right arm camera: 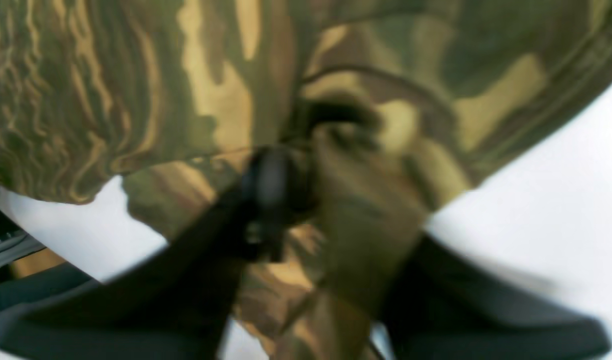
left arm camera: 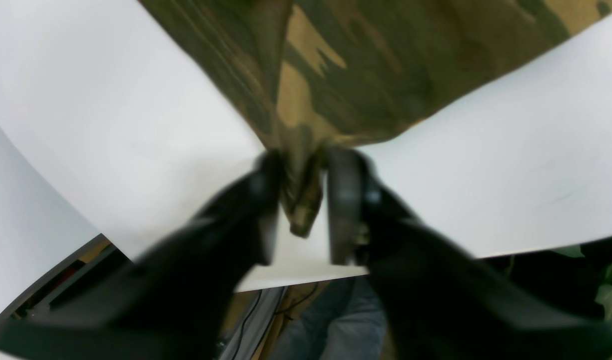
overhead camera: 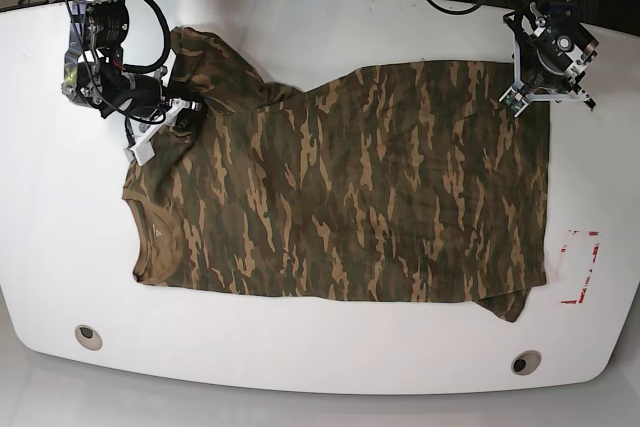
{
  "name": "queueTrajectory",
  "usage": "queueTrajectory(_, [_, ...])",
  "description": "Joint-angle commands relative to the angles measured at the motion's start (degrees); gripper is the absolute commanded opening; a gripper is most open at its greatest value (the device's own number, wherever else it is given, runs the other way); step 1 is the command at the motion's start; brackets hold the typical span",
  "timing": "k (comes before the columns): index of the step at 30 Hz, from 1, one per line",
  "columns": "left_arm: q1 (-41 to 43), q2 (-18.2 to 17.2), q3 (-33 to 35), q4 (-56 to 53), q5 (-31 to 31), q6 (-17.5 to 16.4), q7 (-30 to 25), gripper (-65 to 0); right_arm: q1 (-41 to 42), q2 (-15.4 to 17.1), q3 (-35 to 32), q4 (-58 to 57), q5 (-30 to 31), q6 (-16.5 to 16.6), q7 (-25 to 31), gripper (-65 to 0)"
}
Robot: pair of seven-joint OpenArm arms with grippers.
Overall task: Layout the t-shirt on the table in an organized manner, then fold the t-shirt properly
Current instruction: 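Lay the shirt flat and drag it back with both grippers, then tug the shirt shoulders outward with both grippers to smooth it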
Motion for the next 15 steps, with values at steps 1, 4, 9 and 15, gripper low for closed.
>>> queueTrajectory(1, [-0.07, -0.87, -0.38, 0.91, 0.58, 0.12, -0.26, -42.8, -1.65, 0.91, 1.08, 0.51, -5.87, -1.12, -1.56, -38.2])
queueTrajectory(4, [-0.07, -0.87, -0.47, 0.91, 0.58, 0.12, -0.26, -42.8, -2.79, 0.91, 2.75, 1.91, -6.22, -1.12, -1.56, -29.5])
queueTrajectory(9, [-0.07, -0.87, -0.47, 0.91, 0.58, 0.12, -0.26, -42.8, -4.2, 0.73, 5.13, 7.01, -8.95, -1.12, -1.56, -19.8])
queueTrajectory(15, [-0.07, -0.96, -0.47, 0.91, 0.58, 0.12, -0.26, -42.8, -7.01, -0.06, 9.44, 15.19, -9.39, -0.86, -1.56, -18.3])
